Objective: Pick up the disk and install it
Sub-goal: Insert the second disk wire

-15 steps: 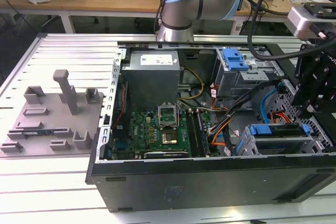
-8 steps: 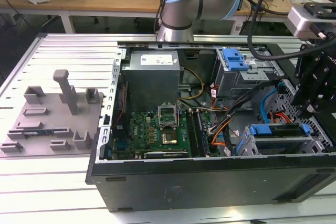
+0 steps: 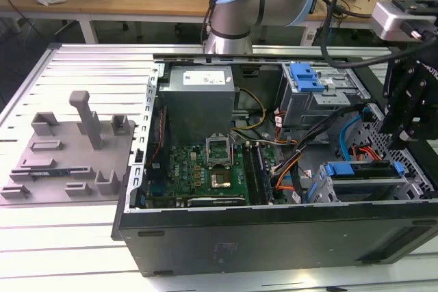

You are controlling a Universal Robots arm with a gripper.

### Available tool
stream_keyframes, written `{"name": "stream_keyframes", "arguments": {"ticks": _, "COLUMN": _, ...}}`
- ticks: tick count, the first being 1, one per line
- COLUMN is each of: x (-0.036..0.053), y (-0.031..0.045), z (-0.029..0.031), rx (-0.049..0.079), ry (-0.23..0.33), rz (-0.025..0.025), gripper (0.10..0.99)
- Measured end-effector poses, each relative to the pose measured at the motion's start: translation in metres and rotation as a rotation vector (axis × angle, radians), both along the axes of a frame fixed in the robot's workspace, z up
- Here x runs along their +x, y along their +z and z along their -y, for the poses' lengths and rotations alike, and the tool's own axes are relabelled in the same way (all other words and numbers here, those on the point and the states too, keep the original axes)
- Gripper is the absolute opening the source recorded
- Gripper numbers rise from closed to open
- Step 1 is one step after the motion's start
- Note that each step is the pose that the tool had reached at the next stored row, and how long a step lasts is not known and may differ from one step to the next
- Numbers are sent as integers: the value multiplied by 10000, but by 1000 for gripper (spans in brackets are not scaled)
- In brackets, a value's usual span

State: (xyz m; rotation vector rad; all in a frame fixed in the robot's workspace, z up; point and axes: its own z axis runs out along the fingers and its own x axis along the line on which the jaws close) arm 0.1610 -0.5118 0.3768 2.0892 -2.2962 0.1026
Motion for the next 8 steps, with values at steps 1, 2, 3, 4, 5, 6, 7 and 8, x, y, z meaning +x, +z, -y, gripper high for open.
{"name": "stream_keyframes", "arguments": {"ticks": 1, "x": 0, "y": 0, "z": -49, "rx": -172, "ry": 0, "rz": 0, "gripper": 365}}
{"name": "stream_keyframes", "arguments": {"ticks": 2, "x": 0, "y": 3, "z": -155, "rx": -394, "ry": 0, "rz": 0, "gripper": 365}}
{"name": "stream_keyframes", "arguments": {"ticks": 3, "x": 0, "y": 17, "z": -340, "rx": -721, "ry": 0, "rz": 0, "gripper": 365}}
{"name": "stream_keyframes", "arguments": {"ticks": 4, "x": 0, "y": 24, "z": -426, "rx": -874, "ry": 0, "rz": 0, "gripper": 365}}
{"name": "stream_keyframes", "arguments": {"ticks": 5, "x": 0, "y": 38, "z": -505, "rx": -1020, "ry": 0, "rz": 0, "gripper": 365}}
{"name": "stream_keyframes", "arguments": {"ticks": 6, "x": -1, "y": 59, "z": -540, "rx": -1125, "ry": -1, "rz": 0, "gripper": 365}}
{"name": "stream_keyframes", "arguments": {"ticks": 7, "x": 0, "y": 79, "z": -553, "rx": -1269, "ry": -1, "rz": -2, "gripper": 365}}
{"name": "stream_keyframes", "arguments": {"ticks": 8, "x": 0, "y": 96, "z": -558, "rx": -1407, "ry": 0, "rz": -6, "gripper": 365}}
